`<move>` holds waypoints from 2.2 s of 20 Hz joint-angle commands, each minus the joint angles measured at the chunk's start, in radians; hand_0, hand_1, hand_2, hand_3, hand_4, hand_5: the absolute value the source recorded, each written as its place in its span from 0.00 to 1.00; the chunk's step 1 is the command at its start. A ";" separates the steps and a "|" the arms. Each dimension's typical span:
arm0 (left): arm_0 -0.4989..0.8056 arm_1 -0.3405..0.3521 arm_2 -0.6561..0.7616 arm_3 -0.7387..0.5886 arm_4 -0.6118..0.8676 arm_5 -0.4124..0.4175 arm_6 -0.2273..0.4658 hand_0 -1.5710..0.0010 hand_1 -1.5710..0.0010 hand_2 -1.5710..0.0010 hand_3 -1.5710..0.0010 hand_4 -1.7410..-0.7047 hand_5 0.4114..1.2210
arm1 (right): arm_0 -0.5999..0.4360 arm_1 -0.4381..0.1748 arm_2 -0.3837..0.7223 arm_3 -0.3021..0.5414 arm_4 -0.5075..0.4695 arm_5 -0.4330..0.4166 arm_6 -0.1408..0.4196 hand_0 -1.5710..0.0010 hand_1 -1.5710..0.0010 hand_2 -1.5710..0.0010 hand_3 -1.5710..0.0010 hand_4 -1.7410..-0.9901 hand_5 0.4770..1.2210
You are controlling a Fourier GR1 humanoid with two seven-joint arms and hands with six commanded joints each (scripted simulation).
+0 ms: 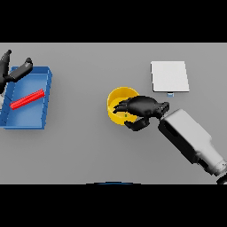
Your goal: Pick up the red beaker and tilt it to pour out 1 green nut into yellow bowl. Pick up the yellow bowl and place it on the metallic measuring scale.
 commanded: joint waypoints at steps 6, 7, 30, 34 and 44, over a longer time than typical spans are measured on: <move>0.008 0.005 0.002 -0.002 -0.001 0.006 -0.010 1.00 1.00 1.00 1.00 0.92 0.40 | 0.000 -0.025 0.010 -0.022 -0.003 0.020 -0.031 0.32 0.39 0.40 0.36 0.24 0.88; 0.003 0.001 0.000 0.006 -0.003 0.003 -0.005 1.00 1.00 1.00 1.00 0.92 0.40 | 0.001 -0.017 0.014 -0.026 0.001 0.019 -0.006 0.26 0.31 0.32 0.34 0.20 0.90; -0.004 0.023 0.011 0.007 -0.004 -0.011 -0.027 1.00 1.00 1.00 1.00 0.92 0.42 | -0.150 -0.143 -0.094 -0.067 -0.095 0.096 0.130 0.04 0.01 0.00 0.16 0.02 1.00; 0.005 0.017 0.020 0.009 0.010 -0.007 -0.034 1.00 1.00 1.00 1.00 0.90 0.42 | -0.191 -0.177 -0.115 0.029 -0.086 0.056 0.123 0.02 0.01 0.00 0.10 0.02 1.00; 0.023 0.045 0.021 -0.041 0.016 0.016 0.000 1.00 1.00 1.00 1.00 0.89 0.43 | -0.250 -0.197 -0.138 0.302 -0.060 -0.049 0.107 0.02 0.07 0.03 0.08 0.02 1.00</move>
